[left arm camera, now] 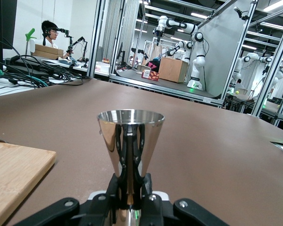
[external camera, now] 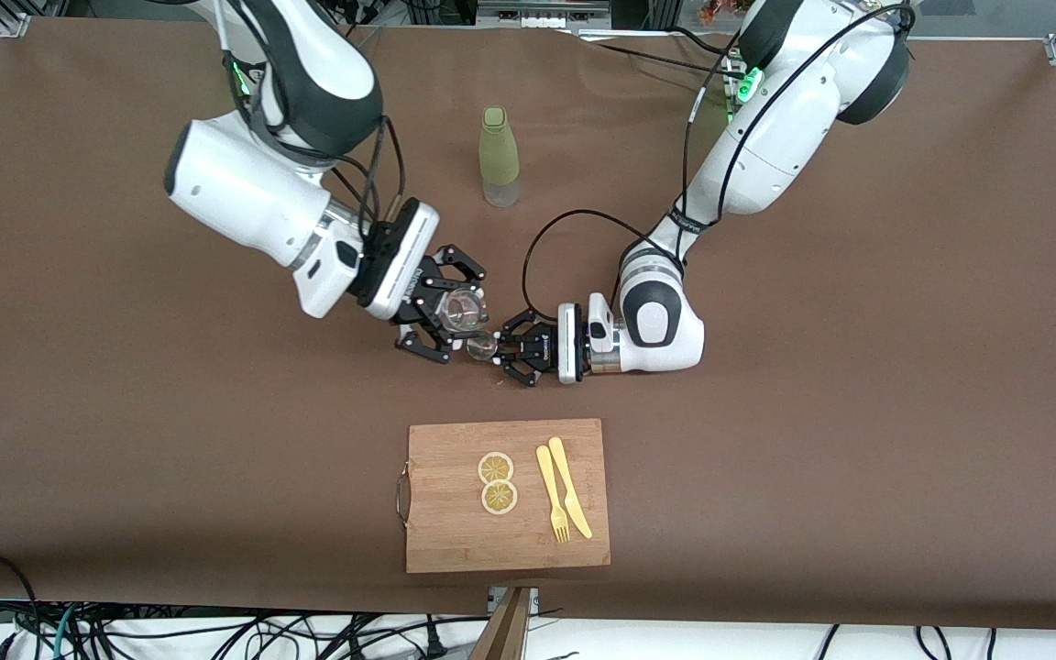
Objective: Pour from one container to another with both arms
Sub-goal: 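Turn the jigger upright with the left gripper while the right gripper withdraws the glass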
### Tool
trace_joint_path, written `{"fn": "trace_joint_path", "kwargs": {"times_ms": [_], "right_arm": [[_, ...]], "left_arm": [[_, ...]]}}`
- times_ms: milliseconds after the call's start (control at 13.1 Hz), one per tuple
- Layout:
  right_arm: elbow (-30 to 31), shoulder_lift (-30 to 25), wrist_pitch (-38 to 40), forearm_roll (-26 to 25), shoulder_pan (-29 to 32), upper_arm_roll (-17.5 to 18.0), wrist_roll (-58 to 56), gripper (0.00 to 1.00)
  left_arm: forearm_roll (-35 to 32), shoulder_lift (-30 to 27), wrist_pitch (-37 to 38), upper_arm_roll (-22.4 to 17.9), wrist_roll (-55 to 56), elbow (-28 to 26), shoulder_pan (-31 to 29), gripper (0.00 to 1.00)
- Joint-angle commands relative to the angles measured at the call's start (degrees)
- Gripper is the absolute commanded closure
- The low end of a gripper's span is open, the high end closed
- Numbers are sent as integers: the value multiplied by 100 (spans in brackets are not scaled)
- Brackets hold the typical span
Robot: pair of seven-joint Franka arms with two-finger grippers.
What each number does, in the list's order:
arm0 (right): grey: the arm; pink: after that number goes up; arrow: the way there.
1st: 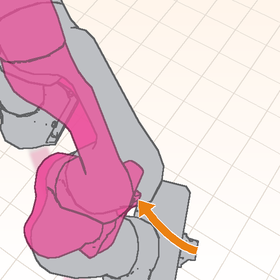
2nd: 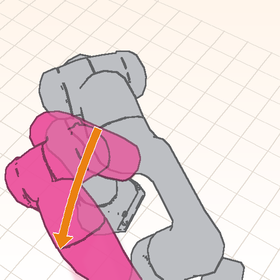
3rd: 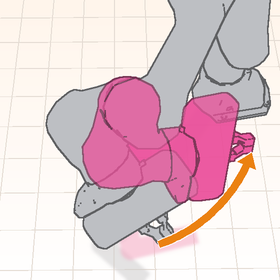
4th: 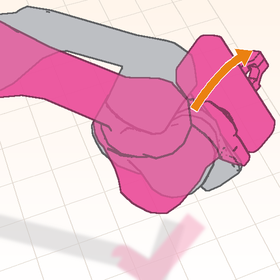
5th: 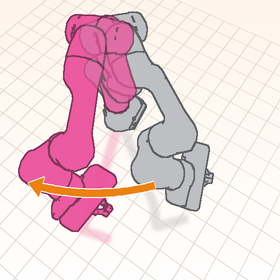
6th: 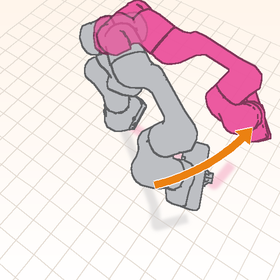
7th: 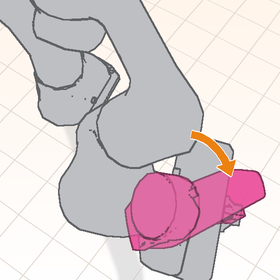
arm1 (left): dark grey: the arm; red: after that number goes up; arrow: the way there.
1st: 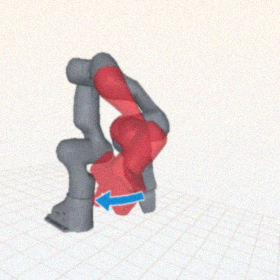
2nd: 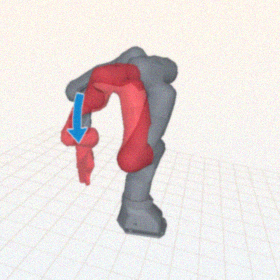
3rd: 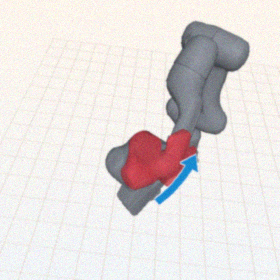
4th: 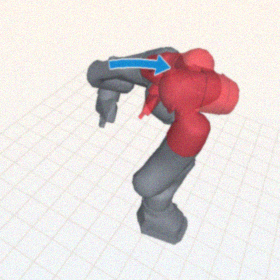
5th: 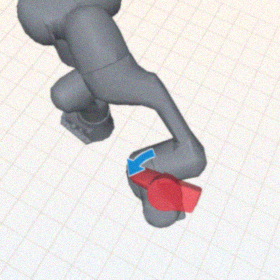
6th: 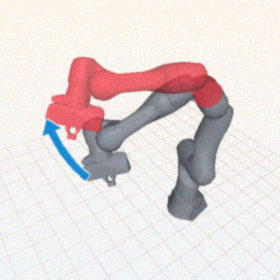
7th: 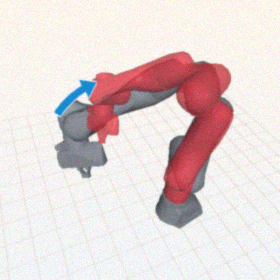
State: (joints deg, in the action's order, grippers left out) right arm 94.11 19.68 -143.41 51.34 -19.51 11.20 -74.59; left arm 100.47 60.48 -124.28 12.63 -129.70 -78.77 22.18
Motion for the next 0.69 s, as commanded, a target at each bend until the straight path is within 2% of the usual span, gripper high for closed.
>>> {"fn": "trace_joint_path", "kwargs": {"times_ms": [0, 230, 612], "right_arm": [[11, -113, 610, 165, 613, 277, -441, 77], [20, -70, 1383, 682, 1595, 715, -1511, 77], [99, 386, 2746, 1184, 2485, 752, -3559, 77]], "left_arm": [[-18, -115, 26, -50, -20, 29, -161, 100], [-631, -212, 438, -50, -3, -41, -555, 100], [-1264, -291, 1467, -67, -12, -287, -1258, 100]]}}
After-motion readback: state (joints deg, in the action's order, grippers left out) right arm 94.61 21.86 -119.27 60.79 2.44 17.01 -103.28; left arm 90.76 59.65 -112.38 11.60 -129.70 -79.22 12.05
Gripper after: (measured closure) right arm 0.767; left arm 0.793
